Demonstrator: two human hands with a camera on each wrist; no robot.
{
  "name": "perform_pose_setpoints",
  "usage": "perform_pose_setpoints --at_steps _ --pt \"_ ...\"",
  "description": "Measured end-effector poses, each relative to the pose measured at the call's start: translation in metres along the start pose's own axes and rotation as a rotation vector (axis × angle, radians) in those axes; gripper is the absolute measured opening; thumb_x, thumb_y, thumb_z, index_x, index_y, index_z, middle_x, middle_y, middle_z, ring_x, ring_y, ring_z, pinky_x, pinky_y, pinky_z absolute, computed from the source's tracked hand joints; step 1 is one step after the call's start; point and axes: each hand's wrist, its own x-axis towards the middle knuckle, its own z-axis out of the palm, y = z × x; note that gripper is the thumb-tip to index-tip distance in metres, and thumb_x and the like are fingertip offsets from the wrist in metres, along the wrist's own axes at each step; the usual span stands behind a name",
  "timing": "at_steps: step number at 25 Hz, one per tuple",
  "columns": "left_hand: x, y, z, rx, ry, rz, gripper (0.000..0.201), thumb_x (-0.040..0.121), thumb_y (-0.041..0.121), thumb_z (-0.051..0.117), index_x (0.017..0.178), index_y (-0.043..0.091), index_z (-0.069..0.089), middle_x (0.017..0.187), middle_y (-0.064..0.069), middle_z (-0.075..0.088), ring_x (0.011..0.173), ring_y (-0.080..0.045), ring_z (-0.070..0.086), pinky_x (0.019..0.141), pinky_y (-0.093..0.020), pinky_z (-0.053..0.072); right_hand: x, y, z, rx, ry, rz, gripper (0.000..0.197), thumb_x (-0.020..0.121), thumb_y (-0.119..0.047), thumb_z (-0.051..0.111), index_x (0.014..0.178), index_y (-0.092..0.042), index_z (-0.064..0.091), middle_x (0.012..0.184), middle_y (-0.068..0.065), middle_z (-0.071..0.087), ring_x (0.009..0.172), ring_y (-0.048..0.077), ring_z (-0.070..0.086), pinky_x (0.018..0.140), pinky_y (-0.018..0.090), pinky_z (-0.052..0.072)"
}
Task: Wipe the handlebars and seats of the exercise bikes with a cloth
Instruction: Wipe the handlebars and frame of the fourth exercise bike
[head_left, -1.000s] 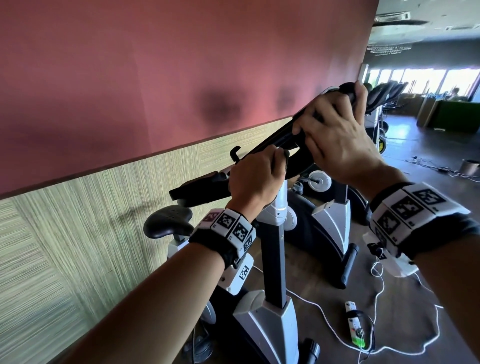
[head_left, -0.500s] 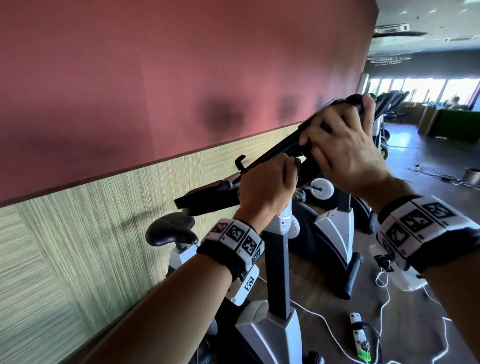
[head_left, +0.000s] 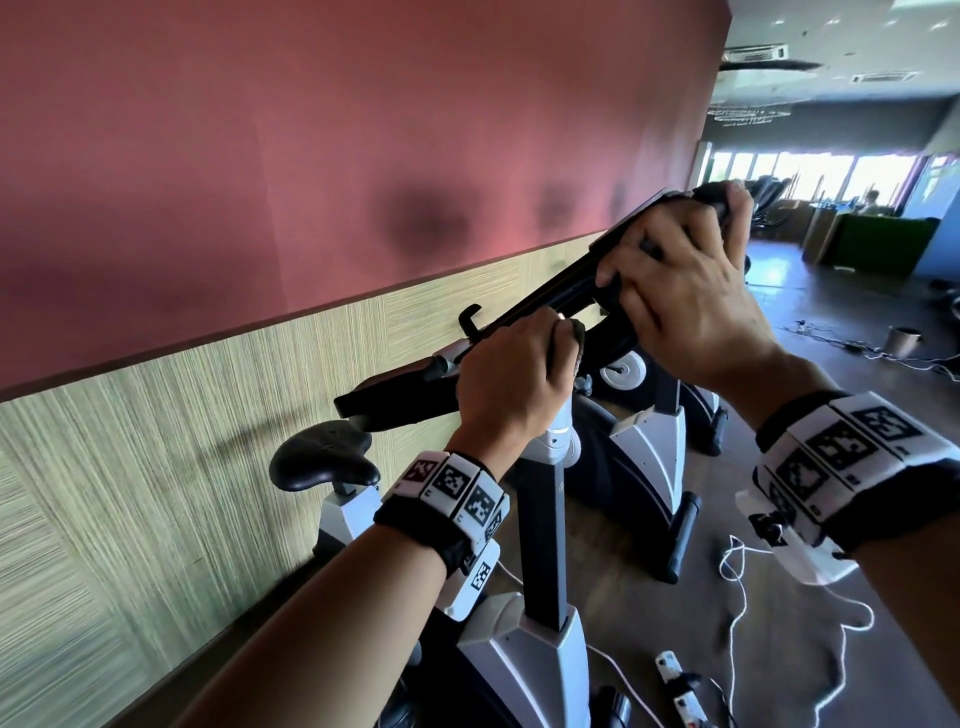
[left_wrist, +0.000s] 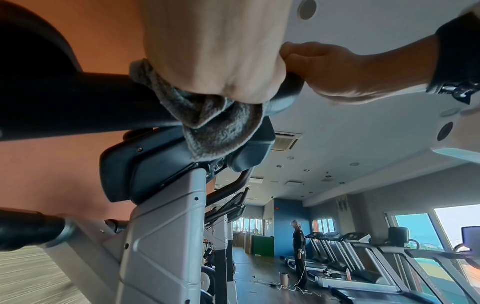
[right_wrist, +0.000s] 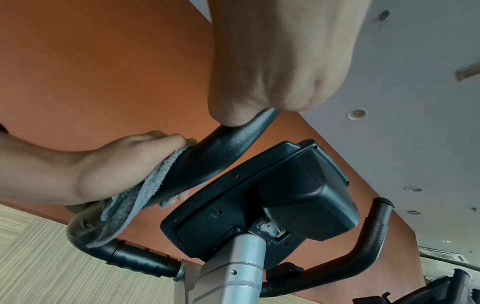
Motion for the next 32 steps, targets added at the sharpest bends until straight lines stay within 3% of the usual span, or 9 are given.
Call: perform_pose_setpoints --at_steps 3,13,17,19,23,25,28,30,32 --pt "0.0 -0.001 0.001 0.011 0.027 -0.004 0.039 0.102 0.046 0.03 0.079 0.022 0.05 0.063 0.01 0.045 0.059 -0.026 0.056 0.053 -0.036 0.042 0.0 -0.001 0.001 -0.006 -0.025 0.021 0.018 0.097 -0.019 0.051 0.105 -0.016 0.068 0.108 0.006 0.054 0.113 0.033 0.043 0.118 0.066 0.005" --pt "-0.006 -0.004 -0.001 0.006 0.081 -0.032 0.038 0.101 0.044 0.033 0.08 0.02 0.053 0.065 0.003 0.059 0.058 -0.026 0.057 0.053 -0.037 0.043 -0.001 -0.001 0.003 -0.014 -0.024 0.029 0.019 0.097 -0.017 0.051 0.105 -0.016 0.069 0.106 0.006 0.054 0.113 0.035 0.044 0.116 0.068 0.006" --pt "0.01 0.014 -0.004 0.07 -0.093 -0.158 0.042 0.105 0.046 0.029 0.082 0.021 0.054 0.063 0.003 0.057 0.061 -0.026 0.061 0.058 -0.035 0.043 0.0 -0.001 0.005 -0.028 -0.008 0.048 0.02 0.096 -0.019 0.051 0.104 -0.016 0.068 0.105 0.007 0.054 0.113 0.035 0.044 0.119 0.063 0.003" --pt "0.013 0.02 -0.002 0.087 -0.118 -0.128 0.041 0.106 0.047 0.028 0.082 0.023 0.049 0.062 0.004 0.053 0.062 -0.026 0.06 0.057 -0.035 0.04 -0.001 -0.001 0.005 -0.023 -0.008 0.045 0.021 0.096 -0.02 0.049 0.104 -0.016 0.068 0.105 0.007 0.053 0.113 0.035 0.043 0.12 0.061 0.002" --pt "-0.005 0.0 -0.001 0.031 0.055 0.073 0.036 0.104 0.042 0.033 0.084 0.021 0.055 0.068 0.006 0.056 0.062 -0.02 0.057 0.055 -0.036 0.043 -0.001 -0.003 0.004 -0.04 -0.004 0.024 0.016 0.096 -0.018 0.053 0.103 -0.015 0.068 0.102 0.006 0.052 0.111 0.035 0.044 0.119 0.064 0.004" --pt "-0.014 -0.016 -0.002 0.02 0.123 0.106 0.033 0.105 0.038 0.037 0.086 0.02 0.059 0.07 0.007 0.058 0.06 -0.016 0.056 0.053 -0.034 0.043 -0.001 -0.004 0.004 -0.04 0.003 0.011 0.015 0.093 -0.013 0.056 0.1 -0.015 0.069 0.099 0.005 0.052 0.111 0.034 0.043 0.12 0.061 -0.003" --pt "-0.008 -0.006 -0.001 0.085 0.087 -0.094 0.038 0.105 0.041 0.037 0.08 0.02 0.057 0.066 0.004 0.061 0.058 -0.021 0.059 0.053 -0.033 0.045 0.002 -0.006 0.005 -0.003 -0.002 0.006 0.025 0.081 -0.002 0.055 0.095 -0.015 0.07 0.092 0.002 0.053 0.111 0.032 0.04 0.117 0.054 -0.017" --pt "0.005 0.018 0.004 0.138 0.006 -0.171 0.041 0.106 0.042 0.032 0.078 0.021 0.054 0.068 -0.001 0.064 0.061 -0.028 0.063 0.057 -0.035 0.049 0.003 -0.007 0.005 0.003 -0.025 -0.003 0.025 0.083 -0.007 0.05 0.093 -0.015 0.071 0.091 0.002 0.055 0.111 0.031 0.039 0.114 0.066 -0.01" --pt "0.01 0.034 0.006 0.122 -0.002 -0.119 0.043 0.105 0.042 0.026 0.081 0.022 0.054 0.07 -0.001 0.064 0.062 -0.028 0.063 0.058 -0.036 0.051 0.004 -0.007 0.004 0.001 -0.039 -0.015 0.029 0.089 -0.018 0.043 0.092 -0.015 0.071 0.092 0.003 0.056 0.11 0.031 0.039 0.11 0.076 0.002"
